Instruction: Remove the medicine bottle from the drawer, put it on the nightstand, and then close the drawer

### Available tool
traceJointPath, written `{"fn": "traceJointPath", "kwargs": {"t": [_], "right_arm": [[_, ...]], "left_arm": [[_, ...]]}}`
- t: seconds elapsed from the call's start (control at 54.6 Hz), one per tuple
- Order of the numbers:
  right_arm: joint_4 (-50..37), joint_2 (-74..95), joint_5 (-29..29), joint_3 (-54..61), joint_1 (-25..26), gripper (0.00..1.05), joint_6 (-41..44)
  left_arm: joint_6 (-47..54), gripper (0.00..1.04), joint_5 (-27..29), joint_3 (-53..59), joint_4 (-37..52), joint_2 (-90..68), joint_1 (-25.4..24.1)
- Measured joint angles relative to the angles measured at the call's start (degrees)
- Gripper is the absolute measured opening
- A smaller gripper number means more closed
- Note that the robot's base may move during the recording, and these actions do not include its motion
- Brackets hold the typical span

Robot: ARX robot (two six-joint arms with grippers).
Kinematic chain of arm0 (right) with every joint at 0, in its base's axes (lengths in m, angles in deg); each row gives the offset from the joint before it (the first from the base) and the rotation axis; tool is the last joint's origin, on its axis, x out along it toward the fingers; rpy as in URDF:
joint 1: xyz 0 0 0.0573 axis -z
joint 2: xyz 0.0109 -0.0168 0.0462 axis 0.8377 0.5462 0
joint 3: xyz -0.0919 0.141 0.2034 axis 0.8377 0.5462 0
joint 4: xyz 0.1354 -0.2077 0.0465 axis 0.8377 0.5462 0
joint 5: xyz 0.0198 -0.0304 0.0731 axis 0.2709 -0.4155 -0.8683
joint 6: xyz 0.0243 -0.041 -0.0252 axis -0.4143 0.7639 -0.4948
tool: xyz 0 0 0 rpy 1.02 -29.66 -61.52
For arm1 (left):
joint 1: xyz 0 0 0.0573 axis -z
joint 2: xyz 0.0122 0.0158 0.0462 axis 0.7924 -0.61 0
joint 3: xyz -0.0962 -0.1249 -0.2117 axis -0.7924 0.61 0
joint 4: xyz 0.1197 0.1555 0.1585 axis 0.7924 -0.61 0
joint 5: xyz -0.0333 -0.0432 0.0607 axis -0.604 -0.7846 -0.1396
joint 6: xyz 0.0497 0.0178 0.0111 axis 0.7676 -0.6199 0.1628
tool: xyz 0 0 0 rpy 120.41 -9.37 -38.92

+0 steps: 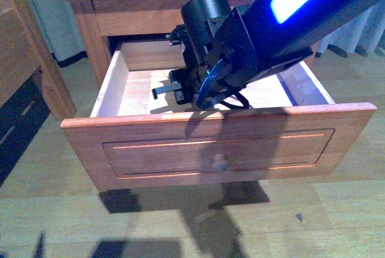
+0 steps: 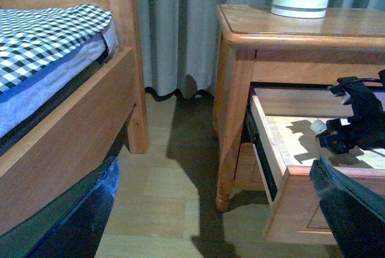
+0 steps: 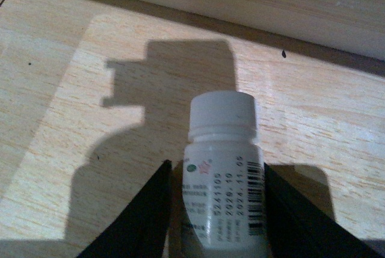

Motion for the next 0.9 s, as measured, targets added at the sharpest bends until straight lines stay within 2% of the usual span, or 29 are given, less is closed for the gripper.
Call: {"fn": "traceJointPath", "kwargs": {"t": [0.293,0.476,0.714,0.897], "right_arm": [[-10.05,-15.15,-4.48,20.74,-0.17,0.29,-1.75],[-11.63,-27.67,-6.62,26.36,1.07,0.29,-2.38],[-6.10,-38.73,-8.35,24.46,2.69,0.29,-1.03],[0.90,-34.05,-6.47,9.81,6.54,0.29,2.12]], "left_arm": [[0.00,0.98,0.02,0.00,0.00,0.00,0.00],[0.00,0.98,0.02,0.00,0.00,0.00,0.00],[0.00,0.98,0.02,0.00,0.00,0.00,0.00],[0.00,0.98,0.02,0.00,0.00,0.00,0.00]]}}
